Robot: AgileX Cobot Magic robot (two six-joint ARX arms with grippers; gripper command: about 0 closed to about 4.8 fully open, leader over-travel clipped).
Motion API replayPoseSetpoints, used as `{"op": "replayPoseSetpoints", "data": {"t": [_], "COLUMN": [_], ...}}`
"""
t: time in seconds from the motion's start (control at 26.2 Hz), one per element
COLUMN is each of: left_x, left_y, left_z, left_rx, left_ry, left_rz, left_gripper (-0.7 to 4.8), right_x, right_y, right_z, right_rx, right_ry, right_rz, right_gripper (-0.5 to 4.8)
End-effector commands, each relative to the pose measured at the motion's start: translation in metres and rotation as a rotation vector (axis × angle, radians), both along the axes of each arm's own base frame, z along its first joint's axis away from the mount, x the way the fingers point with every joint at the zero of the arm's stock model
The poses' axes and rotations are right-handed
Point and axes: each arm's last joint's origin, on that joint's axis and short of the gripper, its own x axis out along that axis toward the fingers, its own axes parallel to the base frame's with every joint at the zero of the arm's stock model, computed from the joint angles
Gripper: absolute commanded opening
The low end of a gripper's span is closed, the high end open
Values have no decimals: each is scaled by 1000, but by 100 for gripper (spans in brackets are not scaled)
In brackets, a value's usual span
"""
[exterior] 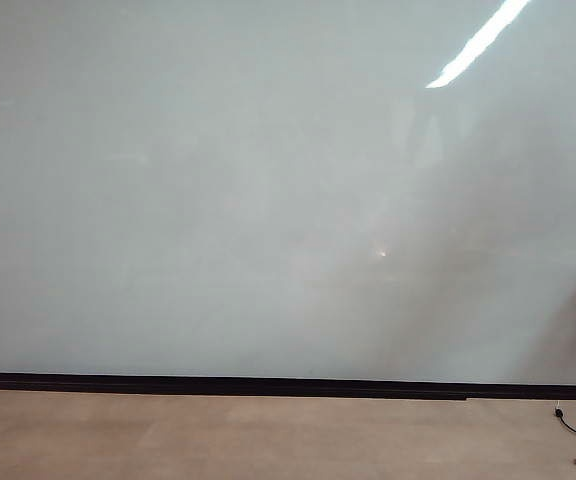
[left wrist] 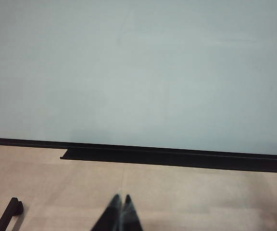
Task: Pick up the pen on the shelf to the right of the whiteboard and draw a cross mark.
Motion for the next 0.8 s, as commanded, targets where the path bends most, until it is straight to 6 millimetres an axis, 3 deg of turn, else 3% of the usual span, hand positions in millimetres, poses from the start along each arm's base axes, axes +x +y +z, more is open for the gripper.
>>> {"op": "replayPoseSetpoints", "data": {"t": [0.04, 0.8], "left_x": [0, 0], "left_y": [0, 0], "left_z": [2, 2], "left_rx": [4, 4], "left_ry": [-11, -11], "left_rz": [-4, -4], "left_gripper": [-4, -4], "right_x": [0, 6], "right_y": [-1, -5], "right_z": [3, 10], "right_rx": [-8, 29], "right_ry": [-19, -40], "right_rz": [-1, 5], "right_gripper": [303, 302]}}
